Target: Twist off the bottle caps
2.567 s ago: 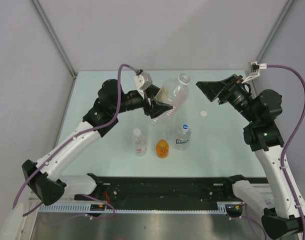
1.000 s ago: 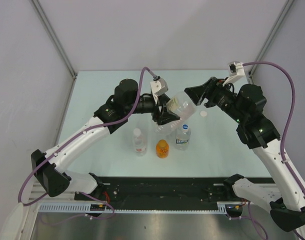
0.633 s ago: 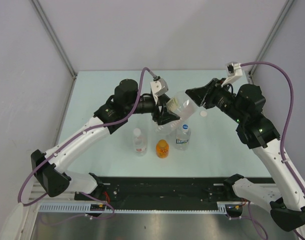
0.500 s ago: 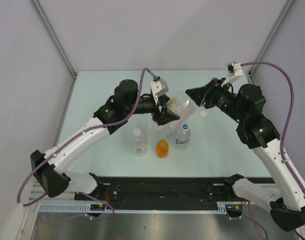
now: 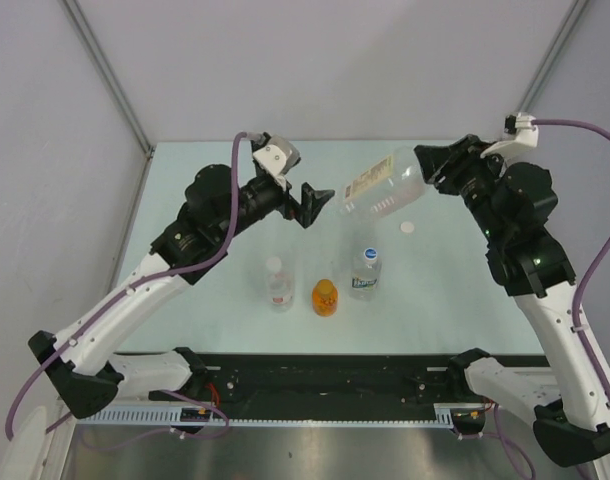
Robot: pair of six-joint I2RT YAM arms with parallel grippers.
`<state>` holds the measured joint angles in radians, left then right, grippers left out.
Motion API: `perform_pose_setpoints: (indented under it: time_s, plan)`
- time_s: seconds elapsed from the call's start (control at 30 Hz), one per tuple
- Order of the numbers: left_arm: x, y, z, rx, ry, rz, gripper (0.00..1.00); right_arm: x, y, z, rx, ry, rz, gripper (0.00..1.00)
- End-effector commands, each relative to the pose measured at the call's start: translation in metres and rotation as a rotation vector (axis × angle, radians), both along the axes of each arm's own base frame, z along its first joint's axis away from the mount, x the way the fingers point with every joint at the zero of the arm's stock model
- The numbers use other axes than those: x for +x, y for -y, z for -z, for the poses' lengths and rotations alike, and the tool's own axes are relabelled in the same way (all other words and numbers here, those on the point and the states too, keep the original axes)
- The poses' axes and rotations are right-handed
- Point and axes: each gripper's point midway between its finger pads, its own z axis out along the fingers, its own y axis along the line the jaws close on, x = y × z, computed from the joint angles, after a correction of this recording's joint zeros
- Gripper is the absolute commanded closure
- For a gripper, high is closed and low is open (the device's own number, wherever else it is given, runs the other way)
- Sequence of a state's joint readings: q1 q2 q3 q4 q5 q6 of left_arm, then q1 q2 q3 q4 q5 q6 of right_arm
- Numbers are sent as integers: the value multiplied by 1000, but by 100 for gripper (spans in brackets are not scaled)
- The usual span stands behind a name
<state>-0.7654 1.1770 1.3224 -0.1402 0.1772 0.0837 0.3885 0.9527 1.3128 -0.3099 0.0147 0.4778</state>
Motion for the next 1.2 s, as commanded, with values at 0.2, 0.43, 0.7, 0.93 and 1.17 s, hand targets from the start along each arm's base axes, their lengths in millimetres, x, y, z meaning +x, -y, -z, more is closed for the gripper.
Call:
perform_pose_setpoints:
  time_s: [0.2, 0.43, 0.7, 0.93, 1.17]
  plan:
    - [18, -102, -25, -204, -31, -519, 0, 86, 106, 2, -217, -34, 645, 100]
    - [-7, -113, -10, -249, -55, -466, 2, 152, 132, 69, -223, -122, 754, 100]
    - [-16, -125, 33, -206, -94, -487, 2, 199, 153, 131, -387, -220, 844, 100]
    - [-14, -122, 49, -183, -117, -491, 2, 215, 160, 163, -456, -266, 880, 100]
    - [-11, -119, 57, -170, -123, -494, 2, 219, 156, 190, -451, -290, 851, 100]
